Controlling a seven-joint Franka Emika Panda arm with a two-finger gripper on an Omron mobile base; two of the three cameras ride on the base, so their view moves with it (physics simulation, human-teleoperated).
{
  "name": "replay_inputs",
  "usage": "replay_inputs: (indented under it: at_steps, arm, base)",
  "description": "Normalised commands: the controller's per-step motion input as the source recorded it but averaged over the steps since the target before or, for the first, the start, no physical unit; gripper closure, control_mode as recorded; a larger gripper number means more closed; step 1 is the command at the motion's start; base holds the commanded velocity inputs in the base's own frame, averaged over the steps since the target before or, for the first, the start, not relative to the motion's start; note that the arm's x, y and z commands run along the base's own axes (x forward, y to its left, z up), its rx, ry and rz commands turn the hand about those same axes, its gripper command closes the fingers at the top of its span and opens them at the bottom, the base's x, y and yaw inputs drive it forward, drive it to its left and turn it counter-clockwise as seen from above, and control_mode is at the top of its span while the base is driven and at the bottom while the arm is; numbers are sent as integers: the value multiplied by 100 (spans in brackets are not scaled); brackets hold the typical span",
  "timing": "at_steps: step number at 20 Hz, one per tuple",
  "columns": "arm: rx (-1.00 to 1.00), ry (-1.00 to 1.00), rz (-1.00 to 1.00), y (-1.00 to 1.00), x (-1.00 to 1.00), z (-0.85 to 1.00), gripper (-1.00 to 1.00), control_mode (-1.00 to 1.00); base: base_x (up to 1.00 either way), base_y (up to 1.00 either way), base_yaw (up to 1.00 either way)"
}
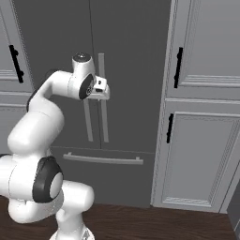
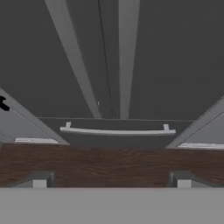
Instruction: Take the strawberry from the fridge and place it on top of the pancake, located on the dining counter.
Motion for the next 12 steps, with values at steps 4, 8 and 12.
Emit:
replay_inputs:
  at_steps: [4, 8, 12]
  arm:
    - [-5, -18, 0, 0, 69, -4, -100, -100]
    - [-7, -4, -2, 0, 70, -3, -100, -100]
    - [-1, -1, -5, 0, 59, -3, -100, -100]
  base:
    - [0, 0, 0]
    - [0, 0, 0]
    - [0, 0, 0]
